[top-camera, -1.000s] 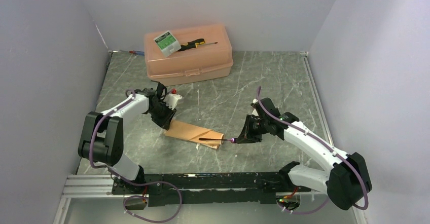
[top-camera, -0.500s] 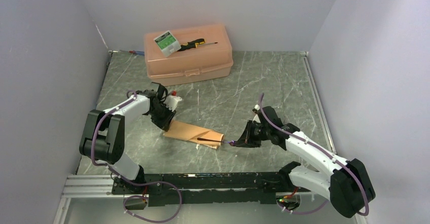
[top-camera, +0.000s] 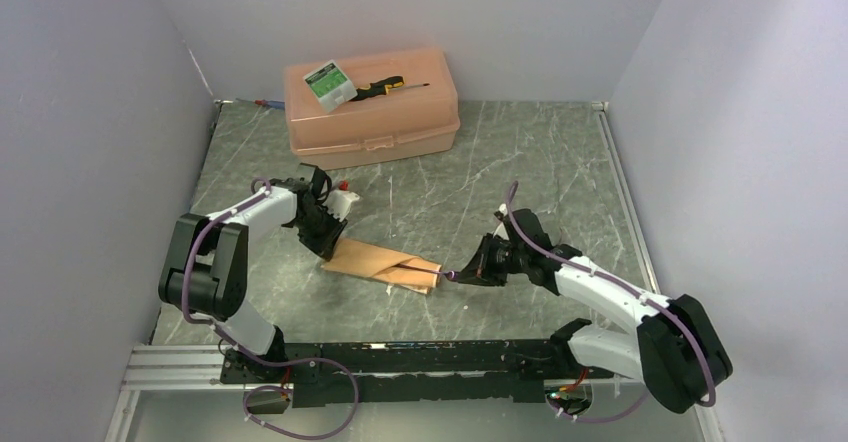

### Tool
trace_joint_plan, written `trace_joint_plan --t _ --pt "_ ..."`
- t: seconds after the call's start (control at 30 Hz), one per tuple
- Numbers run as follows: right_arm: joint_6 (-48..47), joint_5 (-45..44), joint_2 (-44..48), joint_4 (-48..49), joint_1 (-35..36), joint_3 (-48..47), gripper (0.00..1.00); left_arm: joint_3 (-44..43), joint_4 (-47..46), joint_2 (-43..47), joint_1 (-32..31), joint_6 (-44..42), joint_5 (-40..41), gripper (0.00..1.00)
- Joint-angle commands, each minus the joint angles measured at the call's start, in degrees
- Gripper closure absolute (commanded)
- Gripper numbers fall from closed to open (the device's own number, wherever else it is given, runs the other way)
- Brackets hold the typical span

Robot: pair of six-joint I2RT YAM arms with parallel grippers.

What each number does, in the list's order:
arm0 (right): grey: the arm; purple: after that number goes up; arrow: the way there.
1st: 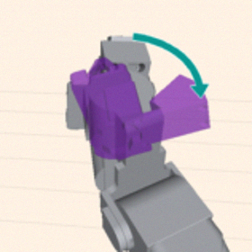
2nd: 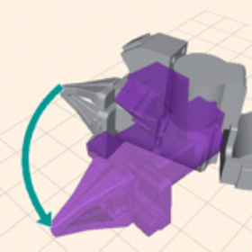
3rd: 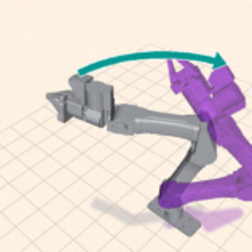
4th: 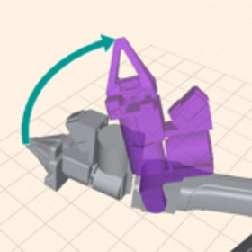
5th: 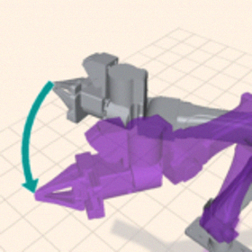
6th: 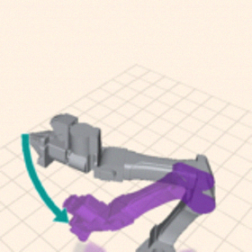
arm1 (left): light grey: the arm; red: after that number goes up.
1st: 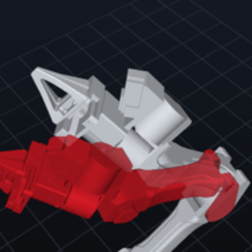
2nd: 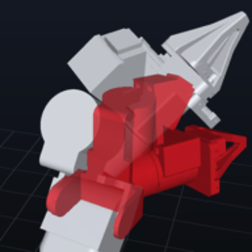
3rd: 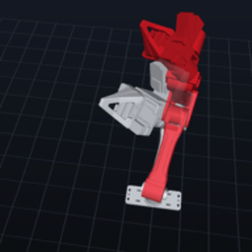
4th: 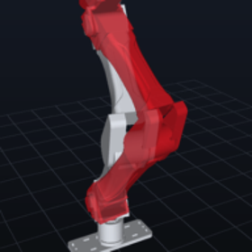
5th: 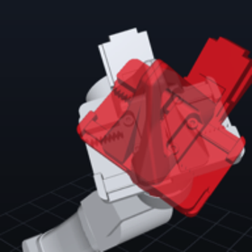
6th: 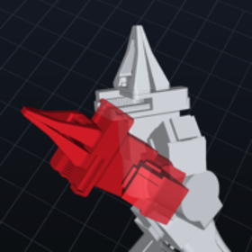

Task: Fold the napkin into a case and place the utensils inside
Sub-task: Insert the fork into the folded napkin.

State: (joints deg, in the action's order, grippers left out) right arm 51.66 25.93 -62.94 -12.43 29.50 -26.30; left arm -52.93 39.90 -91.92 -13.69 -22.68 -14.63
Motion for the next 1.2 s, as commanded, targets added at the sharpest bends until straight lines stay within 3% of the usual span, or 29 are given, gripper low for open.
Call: trace_joint_plan --t 0.0,0.53,1.17 --pt "1.78 1.62 -1.7 7.77 -0.13 0.84 1.0 -1.03 0.85 -0.59 -0.11 0.79 0.55 0.75" --pt "2.51 1.66 -4.6 10.84 1.53 -1.33 1.0 -2.09 2.06 -1.37 -0.19 0.64 0.2 0.77" --pt "-0.27 6.32 -19.22 34.58 -1.54 10.3 1.0 -3.97 3.55 -3.09 -0.21 0.44 0.78 0.81"
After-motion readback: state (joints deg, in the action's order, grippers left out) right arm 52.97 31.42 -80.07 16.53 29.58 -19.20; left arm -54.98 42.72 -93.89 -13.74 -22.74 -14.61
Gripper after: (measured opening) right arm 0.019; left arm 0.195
